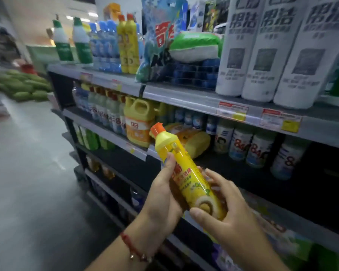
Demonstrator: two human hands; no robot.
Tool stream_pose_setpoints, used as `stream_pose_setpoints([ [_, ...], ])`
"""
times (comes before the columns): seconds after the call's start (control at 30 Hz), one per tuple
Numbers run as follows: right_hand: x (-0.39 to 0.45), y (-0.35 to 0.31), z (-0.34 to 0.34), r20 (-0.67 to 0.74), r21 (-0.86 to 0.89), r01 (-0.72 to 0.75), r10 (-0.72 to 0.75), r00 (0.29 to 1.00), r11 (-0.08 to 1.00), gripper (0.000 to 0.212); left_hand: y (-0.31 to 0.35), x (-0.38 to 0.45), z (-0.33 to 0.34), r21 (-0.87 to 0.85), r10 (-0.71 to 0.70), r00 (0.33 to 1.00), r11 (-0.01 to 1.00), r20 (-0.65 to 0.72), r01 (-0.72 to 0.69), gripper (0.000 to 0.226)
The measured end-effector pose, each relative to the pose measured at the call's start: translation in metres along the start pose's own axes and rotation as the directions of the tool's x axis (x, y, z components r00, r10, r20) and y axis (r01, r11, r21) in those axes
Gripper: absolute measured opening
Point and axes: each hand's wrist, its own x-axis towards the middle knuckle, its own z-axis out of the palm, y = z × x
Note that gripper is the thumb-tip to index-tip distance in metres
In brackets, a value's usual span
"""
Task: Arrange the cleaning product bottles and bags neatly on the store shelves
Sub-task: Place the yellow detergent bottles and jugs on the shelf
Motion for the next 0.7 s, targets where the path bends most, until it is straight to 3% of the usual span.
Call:
stream_pose_setpoints([
  [0.1,-0.001,0.012,0.038,0.079,0.037,-0.144,0.140,0.987,0.989,0.074,0.009,0.002,-0.043,-0.091,-0.024,0.991,0.996,-0.133,0.012,0.066],
  [0.27,0.014,0.004,0.103,0.166,0.143,-0.257,0.233,0.958,0.956,0.066,0.042,-0.001,-0.115,-0.132,-0.054,0.985,0.991,-0.163,0.032,0.067],
  [0.47,0.042,-0.027,0.194,0.358,0.306,-0.423,0.308,0.881,0.853,0.061,0.094,-0.016,-0.214,0.136,0.037,0.979,0.991,-0.201,-0.009,0.052],
  [0.7,0.066,-0.057,0.290,0.524,0.337,-0.519,0.302,0.797,0.785,0.055,0.159,-0.028,-0.295,0.365,0.199,0.957,0.924,-0.209,-0.113,0.041],
])
